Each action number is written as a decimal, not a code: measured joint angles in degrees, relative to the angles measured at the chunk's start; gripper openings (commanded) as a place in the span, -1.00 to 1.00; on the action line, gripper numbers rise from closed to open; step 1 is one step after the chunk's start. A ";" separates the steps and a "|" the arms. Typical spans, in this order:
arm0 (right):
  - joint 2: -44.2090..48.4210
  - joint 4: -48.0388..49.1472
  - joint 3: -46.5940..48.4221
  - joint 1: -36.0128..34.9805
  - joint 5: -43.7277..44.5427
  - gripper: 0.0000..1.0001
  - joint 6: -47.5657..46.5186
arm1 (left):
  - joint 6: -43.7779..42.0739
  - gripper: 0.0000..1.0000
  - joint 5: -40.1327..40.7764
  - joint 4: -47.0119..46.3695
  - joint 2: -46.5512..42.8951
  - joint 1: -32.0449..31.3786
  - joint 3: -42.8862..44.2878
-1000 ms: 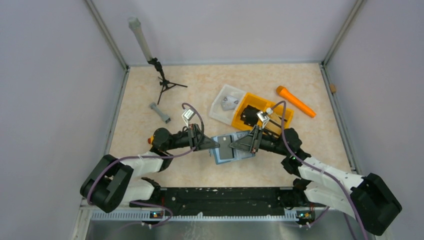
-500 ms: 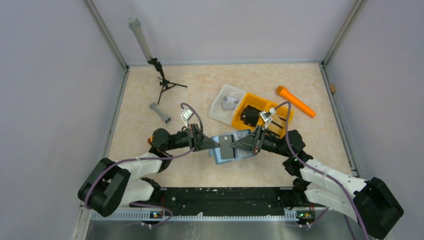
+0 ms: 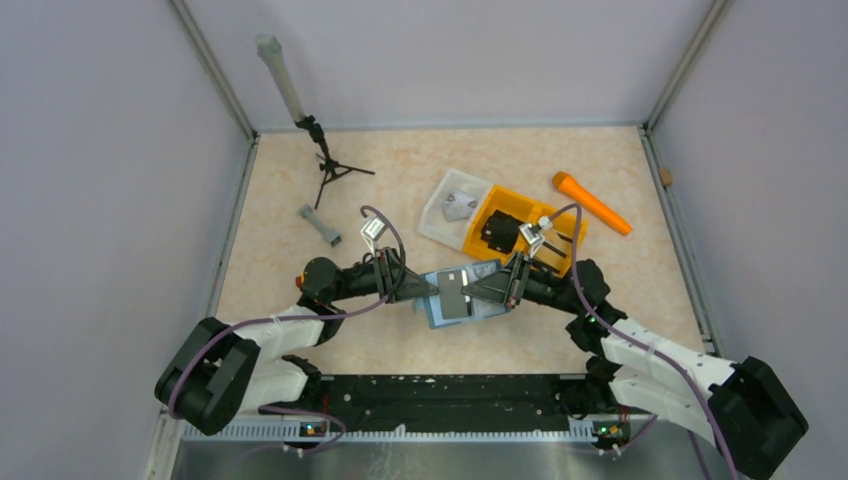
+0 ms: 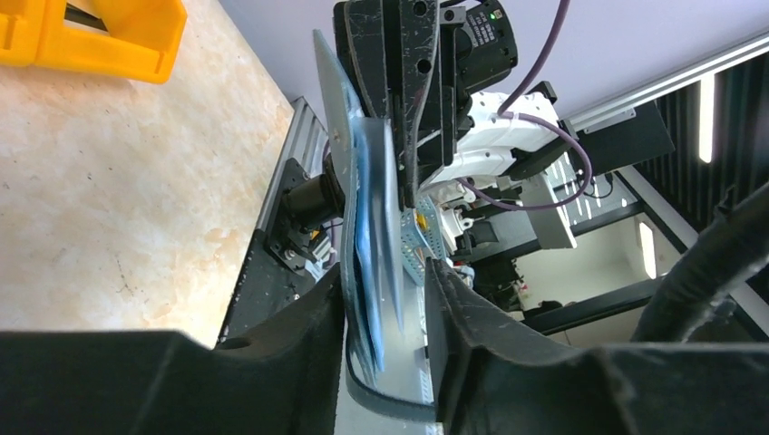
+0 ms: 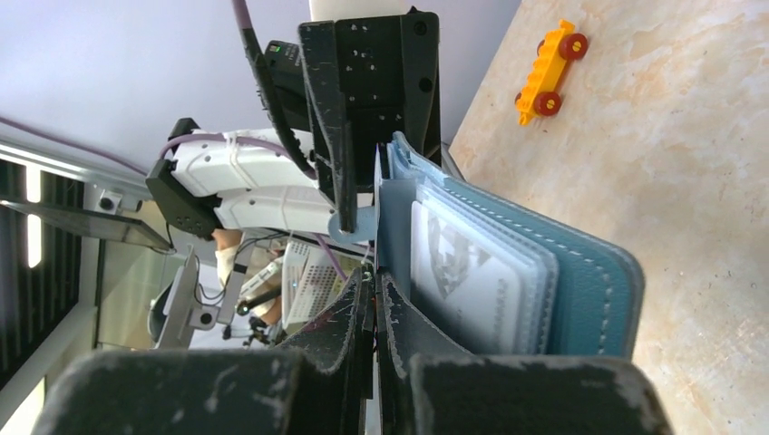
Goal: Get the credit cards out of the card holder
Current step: Remove the credit card from the card holder, then place the credit card in the storage box, then remove the credit card from the card holder.
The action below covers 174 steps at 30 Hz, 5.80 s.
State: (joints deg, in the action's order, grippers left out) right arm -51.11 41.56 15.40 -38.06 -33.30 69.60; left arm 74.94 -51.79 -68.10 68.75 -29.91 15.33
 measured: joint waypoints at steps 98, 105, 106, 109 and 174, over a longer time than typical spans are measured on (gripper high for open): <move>-44.50 -65.66 57.05 4.17 50.25 -1.00 -101.02 | -31.85 -1.00 9.25 65.99 -18.64 4.17 7.61; -48.68 -65.35 57.53 4.11 51.45 -0.34 -101.66 | -32.13 -1.00 9.22 65.99 -18.51 4.17 7.61; -49.00 -65.29 57.64 4.09 51.60 -0.16 -101.46 | -32.24 -1.00 9.22 65.96 -18.40 4.17 7.63; -49.46 -65.26 57.81 4.09 52.11 0.07 -101.02 | -32.44 -1.00 9.22 66.01 -17.97 4.22 7.63; 4.96 -15.06 5.49 6.73 -6.71 -0.95 -12.98 | -4.59 -1.00 -1.75 21.79 -14.47 4.55 3.58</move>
State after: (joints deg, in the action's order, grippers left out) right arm -46.15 26.50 20.88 -31.33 -40.01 56.62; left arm 70.35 -53.54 -46.30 54.28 -25.36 18.92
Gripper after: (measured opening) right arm 0.150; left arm 0.036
